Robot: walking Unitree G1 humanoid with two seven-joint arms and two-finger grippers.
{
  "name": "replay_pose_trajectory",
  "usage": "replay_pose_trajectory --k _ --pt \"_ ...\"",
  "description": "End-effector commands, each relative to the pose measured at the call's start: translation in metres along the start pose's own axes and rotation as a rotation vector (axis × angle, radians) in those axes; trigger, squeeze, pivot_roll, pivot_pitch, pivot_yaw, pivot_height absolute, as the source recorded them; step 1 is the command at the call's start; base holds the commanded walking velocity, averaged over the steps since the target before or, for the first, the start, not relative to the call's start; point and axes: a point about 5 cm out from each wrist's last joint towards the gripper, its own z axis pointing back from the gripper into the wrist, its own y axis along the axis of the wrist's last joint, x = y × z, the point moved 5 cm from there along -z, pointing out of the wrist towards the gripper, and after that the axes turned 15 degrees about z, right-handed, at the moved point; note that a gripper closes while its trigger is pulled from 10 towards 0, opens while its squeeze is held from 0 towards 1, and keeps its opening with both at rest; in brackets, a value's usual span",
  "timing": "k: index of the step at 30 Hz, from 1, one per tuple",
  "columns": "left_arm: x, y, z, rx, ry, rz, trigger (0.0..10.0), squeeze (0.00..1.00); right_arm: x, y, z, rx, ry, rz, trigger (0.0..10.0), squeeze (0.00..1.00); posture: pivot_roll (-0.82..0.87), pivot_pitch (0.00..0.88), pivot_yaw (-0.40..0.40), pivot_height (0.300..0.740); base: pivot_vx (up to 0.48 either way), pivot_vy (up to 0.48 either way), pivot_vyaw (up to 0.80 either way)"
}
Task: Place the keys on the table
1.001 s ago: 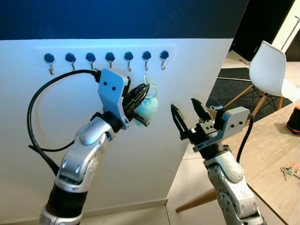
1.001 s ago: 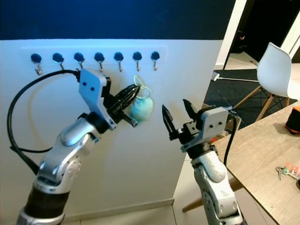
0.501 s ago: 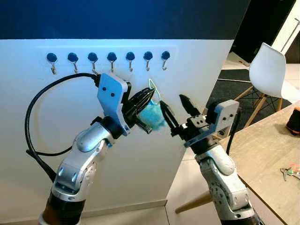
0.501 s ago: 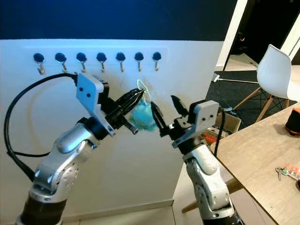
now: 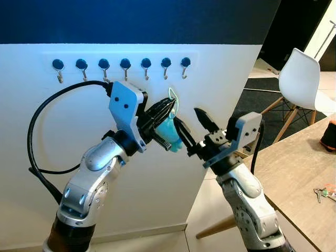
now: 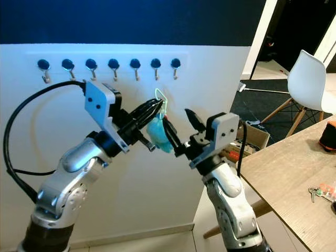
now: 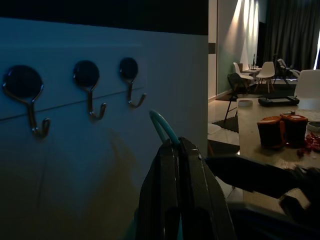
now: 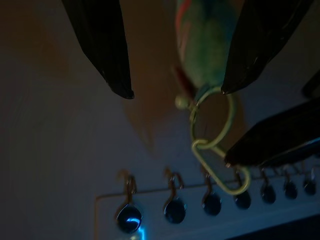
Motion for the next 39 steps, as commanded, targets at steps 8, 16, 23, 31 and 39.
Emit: replay_pose_trajectory --k 8,16,23,31,39 --pt "-0.002 0.004 -0.004 0.016 0.007 0.007 10.0 0.0 -0.012 -0.001 0.008 -0.027 0.05 0.005 10.0 0.0 0.1 0.112 -0.037 0.74 0.0 0.0 0.0" --pt "0.008 0.003 -0.002 0.003 -0.045 0.024 10.0 0.0 -0.003 0.004 -0.001 0.003 0.016 0.029 10.0 0.0 0.11 0.108 -0.037 0.74 0.0 0.0 0.0" --pt "0.009 0.004 -0.002 0.005 -0.048 0.021 10.0 0.0 -0.002 0.009 -0.011 0.03 0.023 0.031 10.0 0.0 0.12 0.106 -0.046 0.74 0.0 0.0 0.0" --pt "0.01 0.004 0.0 0.006 -0.044 0.021 10.0 0.0 -0.002 0.008 -0.02 0.042 0.019 0.025 4.9 0.0 0.13 0.108 -0.049 0.74 0.0 0.0 0.0" --pt "0.008 0.003 0.0 -0.001 -0.041 0.02 10.0 0.0 -0.001 0.008 -0.022 0.052 0.009 0.02 0.0 0.0 0.13 0.106 -0.045 0.74 0.0 0.0 0.0"
